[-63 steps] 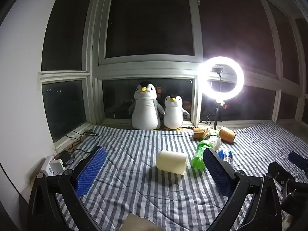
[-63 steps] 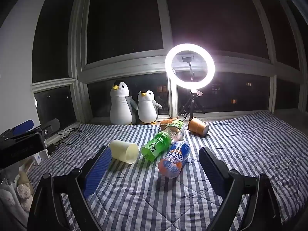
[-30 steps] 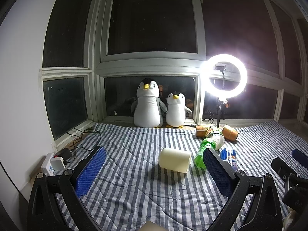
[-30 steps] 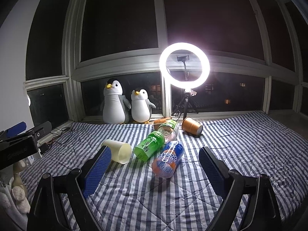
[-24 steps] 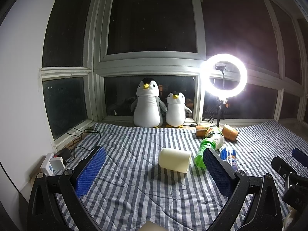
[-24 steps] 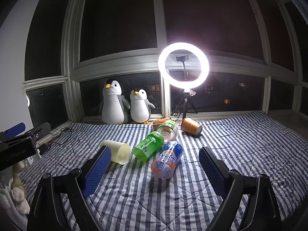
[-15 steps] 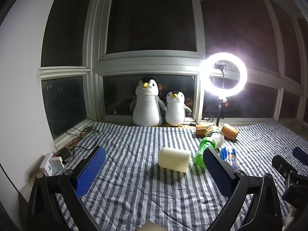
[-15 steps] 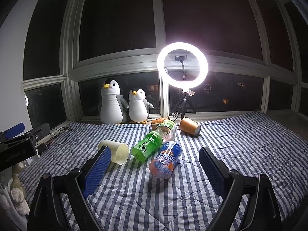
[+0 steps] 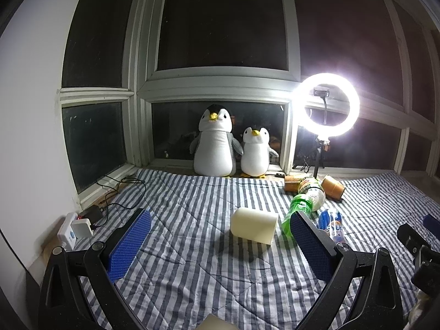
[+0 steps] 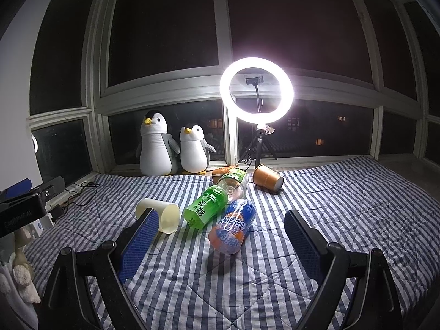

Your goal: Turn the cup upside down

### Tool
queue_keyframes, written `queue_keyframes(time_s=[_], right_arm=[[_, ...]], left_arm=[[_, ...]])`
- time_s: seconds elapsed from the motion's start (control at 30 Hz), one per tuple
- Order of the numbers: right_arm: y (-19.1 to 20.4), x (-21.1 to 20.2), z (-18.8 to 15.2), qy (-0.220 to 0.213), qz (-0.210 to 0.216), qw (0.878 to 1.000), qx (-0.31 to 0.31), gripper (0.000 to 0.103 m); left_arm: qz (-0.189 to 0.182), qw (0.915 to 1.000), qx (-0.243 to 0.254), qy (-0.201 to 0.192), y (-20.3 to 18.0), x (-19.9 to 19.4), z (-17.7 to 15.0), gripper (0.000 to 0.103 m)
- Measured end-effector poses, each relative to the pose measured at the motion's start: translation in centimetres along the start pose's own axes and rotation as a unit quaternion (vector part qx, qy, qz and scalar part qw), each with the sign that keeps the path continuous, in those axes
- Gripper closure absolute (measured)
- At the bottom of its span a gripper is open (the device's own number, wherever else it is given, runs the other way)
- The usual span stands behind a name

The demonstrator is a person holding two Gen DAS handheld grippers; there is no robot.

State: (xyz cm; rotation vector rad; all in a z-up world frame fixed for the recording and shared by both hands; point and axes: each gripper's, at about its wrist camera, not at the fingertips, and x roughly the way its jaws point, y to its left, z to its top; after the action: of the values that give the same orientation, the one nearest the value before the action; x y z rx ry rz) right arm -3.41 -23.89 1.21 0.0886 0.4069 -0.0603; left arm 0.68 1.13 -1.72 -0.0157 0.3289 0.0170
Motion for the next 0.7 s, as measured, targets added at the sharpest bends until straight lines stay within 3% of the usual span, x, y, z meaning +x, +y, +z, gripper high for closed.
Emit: queue_keyframes(time_s=[0.7], right_arm=[[-0.4, 0.1, -0.2, 0.002, 0.001, 1.0, 0.008, 0.013]], left_arm=[[0.003, 0.9998, -0.009, 0.02, -0.4, 1.6, 0.4, 0.001]])
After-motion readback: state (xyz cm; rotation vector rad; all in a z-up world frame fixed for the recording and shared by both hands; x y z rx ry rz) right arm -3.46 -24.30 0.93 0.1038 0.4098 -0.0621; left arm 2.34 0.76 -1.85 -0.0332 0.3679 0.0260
